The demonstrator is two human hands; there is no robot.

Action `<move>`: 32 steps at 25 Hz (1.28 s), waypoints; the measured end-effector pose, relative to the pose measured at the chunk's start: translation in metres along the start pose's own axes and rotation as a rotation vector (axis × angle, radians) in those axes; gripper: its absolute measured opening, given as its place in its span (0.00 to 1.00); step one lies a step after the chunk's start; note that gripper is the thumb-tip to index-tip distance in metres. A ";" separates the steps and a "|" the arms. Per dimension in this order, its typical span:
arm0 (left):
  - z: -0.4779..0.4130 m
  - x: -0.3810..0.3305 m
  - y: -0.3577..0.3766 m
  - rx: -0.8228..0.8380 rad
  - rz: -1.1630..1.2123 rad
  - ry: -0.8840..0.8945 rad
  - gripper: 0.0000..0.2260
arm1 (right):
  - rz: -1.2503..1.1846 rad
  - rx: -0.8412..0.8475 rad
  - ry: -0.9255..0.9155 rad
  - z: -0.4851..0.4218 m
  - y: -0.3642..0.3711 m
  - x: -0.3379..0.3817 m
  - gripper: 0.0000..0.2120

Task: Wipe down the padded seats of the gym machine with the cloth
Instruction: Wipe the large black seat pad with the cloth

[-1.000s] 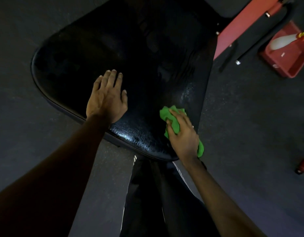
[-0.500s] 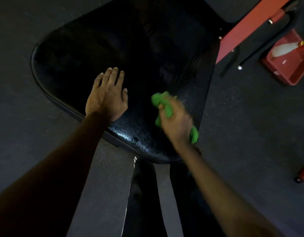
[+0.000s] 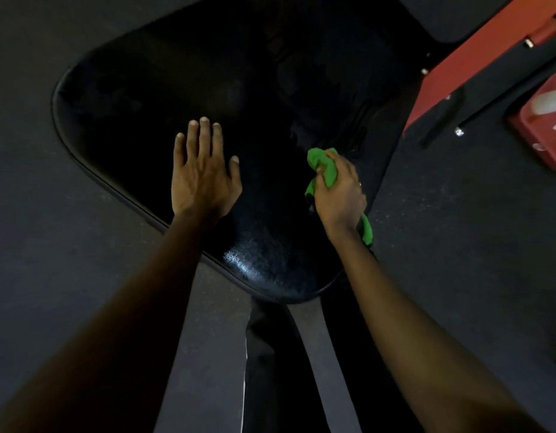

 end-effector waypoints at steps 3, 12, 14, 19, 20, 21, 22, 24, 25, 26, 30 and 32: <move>-0.002 -0.001 -0.001 -0.002 -0.015 -0.028 0.31 | -0.124 0.155 -0.312 0.056 -0.012 0.038 0.20; -0.003 0.000 0.001 0.044 -0.070 -0.051 0.31 | -0.080 0.165 -0.355 -0.088 0.078 0.047 0.27; -0.003 -0.001 0.001 0.039 -0.073 -0.048 0.31 | -0.045 0.116 -0.226 -0.112 0.086 0.057 0.25; -0.004 -0.002 0.000 0.007 -0.067 -0.041 0.31 | -0.124 0.277 -0.538 0.006 0.041 0.077 0.25; -0.004 -0.002 0.000 0.008 -0.073 -0.039 0.31 | -0.137 0.310 -0.631 0.017 0.036 0.072 0.26; -0.004 -0.002 0.000 0.010 -0.077 -0.041 0.31 | -0.154 0.327 -0.681 0.009 0.039 0.069 0.26; -0.004 -0.002 0.000 0.007 -0.075 -0.042 0.31 | -0.153 0.310 -0.686 -0.010 0.046 0.067 0.26; -0.005 -0.004 -0.001 0.001 -0.066 -0.044 0.31 | -0.101 0.251 -0.587 -0.053 0.067 0.073 0.26; -0.004 -0.003 -0.001 0.006 -0.064 -0.048 0.31 | -0.084 0.232 -0.516 -0.074 0.076 0.079 0.25; -0.003 -0.004 -0.002 0.012 -0.061 -0.049 0.31 | -0.070 0.207 -0.443 -0.091 0.084 0.085 0.25; -0.004 -0.001 -0.002 0.011 -0.035 -0.035 0.31 | -0.022 0.106 -0.331 -0.095 0.091 0.112 0.24; -0.004 -0.001 -0.005 0.006 0.017 -0.039 0.30 | -0.071 0.180 -0.456 -0.055 0.081 0.120 0.25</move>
Point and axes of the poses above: each hand's wrist, its own z-axis away from the middle knuckle, its own y-axis out of the palm, x = y × z, the point moved 5 cm from there along -z, towards the middle knuckle, and after that the axes turned 14 degrees about -x, right-handed, at the moved point
